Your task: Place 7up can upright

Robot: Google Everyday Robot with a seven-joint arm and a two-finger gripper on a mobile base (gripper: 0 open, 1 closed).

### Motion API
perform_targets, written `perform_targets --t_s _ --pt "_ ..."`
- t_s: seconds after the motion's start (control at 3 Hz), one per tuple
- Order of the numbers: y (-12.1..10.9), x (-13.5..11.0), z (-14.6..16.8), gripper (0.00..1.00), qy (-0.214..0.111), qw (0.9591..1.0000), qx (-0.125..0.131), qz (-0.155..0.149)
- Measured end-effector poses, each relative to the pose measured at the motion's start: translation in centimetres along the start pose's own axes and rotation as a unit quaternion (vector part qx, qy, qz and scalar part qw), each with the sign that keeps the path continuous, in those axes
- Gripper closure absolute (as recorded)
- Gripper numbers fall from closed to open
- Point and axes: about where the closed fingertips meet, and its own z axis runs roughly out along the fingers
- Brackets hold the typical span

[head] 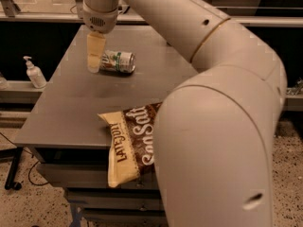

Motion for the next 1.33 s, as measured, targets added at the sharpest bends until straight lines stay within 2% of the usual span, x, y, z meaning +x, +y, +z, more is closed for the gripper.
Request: perform_targets --t_s 0.33,1.0,1.33 --pt "-1.3 0.7 2.7 0.0 0.033 0.9994 -0.001 0.004" --pt "-2.9 2.1 5.3 0.0 0.075 0.9969 -0.007 0.022" --pt "-3.1 2.7 6.1 0.18 0.087 0.9955 -0.016 0.034"
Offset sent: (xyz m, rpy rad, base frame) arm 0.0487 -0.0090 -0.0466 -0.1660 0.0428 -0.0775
